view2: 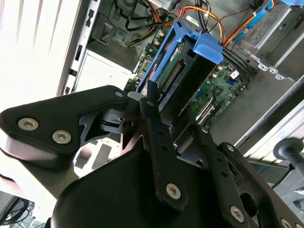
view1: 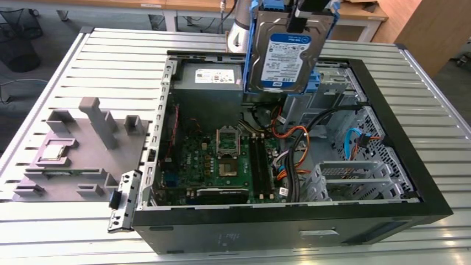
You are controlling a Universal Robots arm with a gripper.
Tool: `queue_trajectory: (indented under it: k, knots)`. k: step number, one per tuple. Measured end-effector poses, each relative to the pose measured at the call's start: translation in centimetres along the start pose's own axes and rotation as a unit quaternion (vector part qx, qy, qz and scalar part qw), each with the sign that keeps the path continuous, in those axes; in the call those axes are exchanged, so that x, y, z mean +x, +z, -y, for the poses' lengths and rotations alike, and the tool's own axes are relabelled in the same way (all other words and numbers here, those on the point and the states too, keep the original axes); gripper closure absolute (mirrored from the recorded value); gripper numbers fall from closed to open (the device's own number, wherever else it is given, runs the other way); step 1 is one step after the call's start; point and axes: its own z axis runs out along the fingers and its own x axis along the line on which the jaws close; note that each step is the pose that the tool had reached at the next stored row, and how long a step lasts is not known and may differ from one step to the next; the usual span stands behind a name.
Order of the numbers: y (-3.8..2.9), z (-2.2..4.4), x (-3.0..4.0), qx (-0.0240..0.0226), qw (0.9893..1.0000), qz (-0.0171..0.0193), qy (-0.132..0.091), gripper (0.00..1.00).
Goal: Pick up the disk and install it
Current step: 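Pick up the disk, then insert the disk into the insertion slot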
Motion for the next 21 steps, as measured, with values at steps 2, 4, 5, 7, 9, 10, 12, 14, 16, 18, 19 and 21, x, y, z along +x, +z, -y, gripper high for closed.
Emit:
queue_trajectory:
  k: [2,4,5,7,9,10,12,14,16,18,19,21]
  knots:
    - [-0.01,0.36,-0.02,0.0000,1.0000,0.0000,0.000,0.65]
    - [-0.02,0.73,-0.04,0.0000,1.0000,0.0000,0.000,0.65]
    - [-0.04,0.94,-0.05,-0.0001,1.0000,0.0000,0.000,0.65]
    - [-0.05,1.36,-0.06,-0.0001,1.0000,0.0000,0.000,0.65]
    - [-0.07,1.73,-0.05,-0.0001,1.0000,0.0000,0.000,0.65]
    - [-0.07,1.86,-0.03,-0.0001,1.0000,0.0000,0.000,0.65]
    - [-0.07,2.04,0.06,-0.0001,1.0000,0.0000,0.000,0.65]
    - [-0.08,2.15,0.21,-0.0001,1.0000,0.0000,0.000,0.65]
    - [-0.09,2.24,0.38,-0.0001,1.0000,0.0000,0.000,0.65]
    - [-0.09,2.33,0.56,-0.0001,1.0000,0.0000,0.000,0.65]
    - [-0.09,2.37,0.67,-0.0001,1.0000,0.0000,0.000,0.65]
    - [-0.09,2.44,0.89,-0.0001,1.0000,0.0000,0.000,0.65]
